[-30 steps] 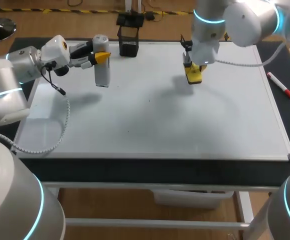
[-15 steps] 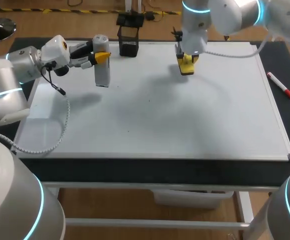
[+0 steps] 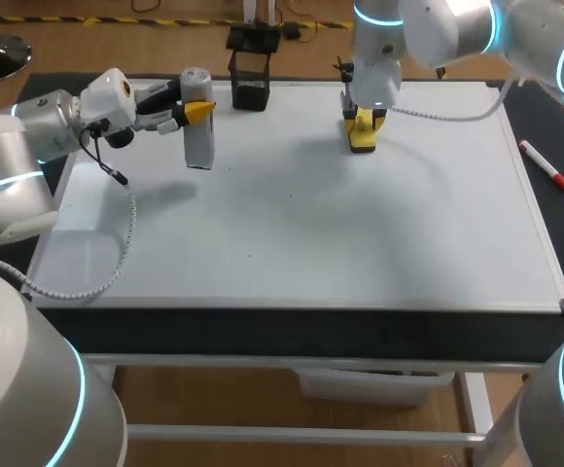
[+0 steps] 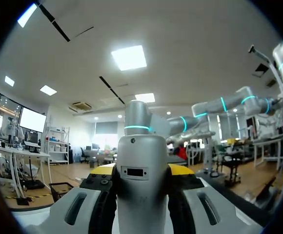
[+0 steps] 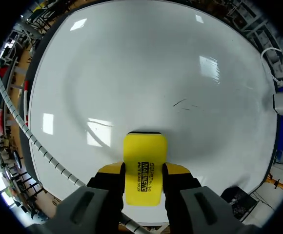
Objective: Pick up the inspection probe, press it on each red-marked spot on the whiteboard one by one, put down the probe, pick up the eraser, and wipe off all the red marks.
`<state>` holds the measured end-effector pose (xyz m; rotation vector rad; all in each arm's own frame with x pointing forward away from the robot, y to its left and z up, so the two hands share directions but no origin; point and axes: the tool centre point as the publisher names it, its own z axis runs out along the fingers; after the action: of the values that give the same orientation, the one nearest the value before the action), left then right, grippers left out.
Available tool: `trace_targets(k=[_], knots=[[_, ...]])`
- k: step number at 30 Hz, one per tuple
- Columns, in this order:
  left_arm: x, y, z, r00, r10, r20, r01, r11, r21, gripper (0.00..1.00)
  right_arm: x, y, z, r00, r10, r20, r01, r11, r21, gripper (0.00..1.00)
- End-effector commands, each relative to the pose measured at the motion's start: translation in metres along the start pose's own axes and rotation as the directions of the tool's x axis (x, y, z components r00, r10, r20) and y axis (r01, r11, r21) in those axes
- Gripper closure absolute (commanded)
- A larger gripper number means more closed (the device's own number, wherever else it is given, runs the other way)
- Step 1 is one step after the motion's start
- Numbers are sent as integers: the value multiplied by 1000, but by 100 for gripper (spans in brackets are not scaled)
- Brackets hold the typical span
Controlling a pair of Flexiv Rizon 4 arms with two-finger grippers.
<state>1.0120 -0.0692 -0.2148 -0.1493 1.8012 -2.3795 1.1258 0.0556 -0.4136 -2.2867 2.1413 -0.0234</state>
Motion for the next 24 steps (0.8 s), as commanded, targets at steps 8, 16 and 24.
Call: trace_targets(k=[8,16,24], knots=[[0,0,0,1000,2,0,-2,1000,4,100,-1,-4,1,1000,15,-23,-15,1000,-6,0],[0,0,0,1000,2,0,-2,1000,4,100,19,-5,-15,990,129,52,-131,991,30,0],[0,0,0,1000,2,0,-2,1000,4,100,58,-7,-39,869,404,284,-414,910,-28,0]])
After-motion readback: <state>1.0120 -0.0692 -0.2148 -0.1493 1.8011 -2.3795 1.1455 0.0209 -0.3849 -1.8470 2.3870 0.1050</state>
